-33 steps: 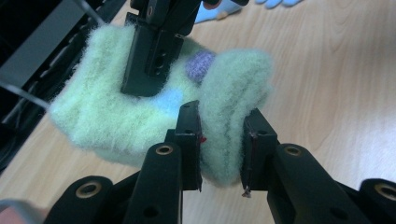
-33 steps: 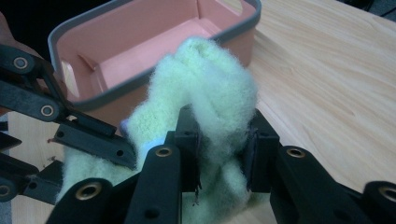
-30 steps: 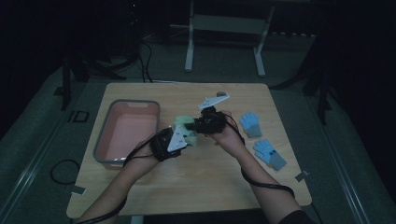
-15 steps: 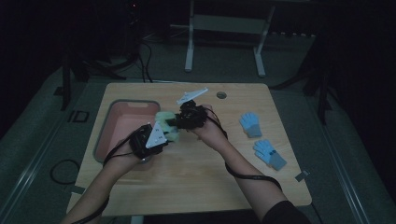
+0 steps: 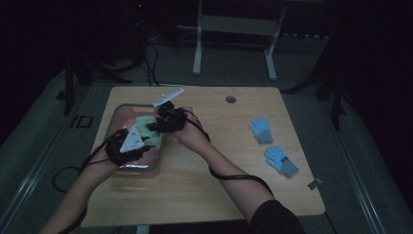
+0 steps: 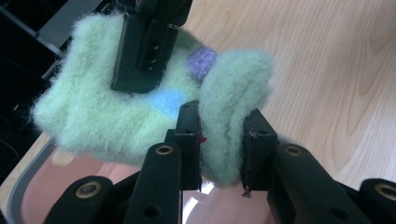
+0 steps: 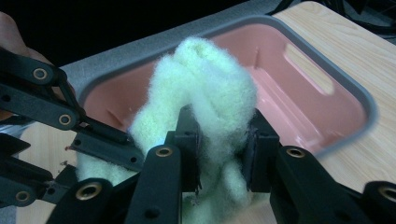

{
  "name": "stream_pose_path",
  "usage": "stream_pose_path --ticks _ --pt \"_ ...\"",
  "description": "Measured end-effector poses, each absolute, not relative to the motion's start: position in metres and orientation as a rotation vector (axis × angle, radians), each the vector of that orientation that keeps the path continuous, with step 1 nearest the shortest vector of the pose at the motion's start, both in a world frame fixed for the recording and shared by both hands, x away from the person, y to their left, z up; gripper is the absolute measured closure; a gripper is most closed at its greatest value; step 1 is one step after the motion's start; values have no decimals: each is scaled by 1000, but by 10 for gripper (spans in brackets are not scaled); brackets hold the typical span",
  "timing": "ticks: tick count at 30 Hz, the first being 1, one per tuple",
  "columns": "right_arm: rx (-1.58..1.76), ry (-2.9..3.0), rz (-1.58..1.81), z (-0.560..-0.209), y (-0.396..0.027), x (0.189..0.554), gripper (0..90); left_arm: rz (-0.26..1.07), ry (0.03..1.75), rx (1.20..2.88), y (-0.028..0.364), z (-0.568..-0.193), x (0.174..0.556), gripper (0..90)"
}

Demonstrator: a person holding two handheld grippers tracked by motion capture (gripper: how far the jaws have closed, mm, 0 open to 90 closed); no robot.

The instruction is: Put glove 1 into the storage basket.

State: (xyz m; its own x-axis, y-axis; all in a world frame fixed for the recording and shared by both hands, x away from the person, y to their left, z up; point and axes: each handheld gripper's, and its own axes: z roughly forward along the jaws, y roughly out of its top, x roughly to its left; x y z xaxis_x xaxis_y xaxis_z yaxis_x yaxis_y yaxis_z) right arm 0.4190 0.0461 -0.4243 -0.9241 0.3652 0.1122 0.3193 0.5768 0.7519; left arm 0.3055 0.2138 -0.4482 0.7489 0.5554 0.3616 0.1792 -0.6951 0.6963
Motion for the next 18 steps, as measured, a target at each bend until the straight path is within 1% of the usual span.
stream_pose_path --ticks 7,10,13,18 --pt "610 2756 1299 -435 73 422 717 735 535 2329 242 -458 310 730" --pt "649 2768 1291 -445 79 425 718 679 523 2346 250 -464 316 730" --pt "660 2772 1264 -454 83 427 719 655 499 2372 254 -472 322 729" --pt "726 2777 1254 -470 85 433 719 615 513 2425 253 -482 332 729"
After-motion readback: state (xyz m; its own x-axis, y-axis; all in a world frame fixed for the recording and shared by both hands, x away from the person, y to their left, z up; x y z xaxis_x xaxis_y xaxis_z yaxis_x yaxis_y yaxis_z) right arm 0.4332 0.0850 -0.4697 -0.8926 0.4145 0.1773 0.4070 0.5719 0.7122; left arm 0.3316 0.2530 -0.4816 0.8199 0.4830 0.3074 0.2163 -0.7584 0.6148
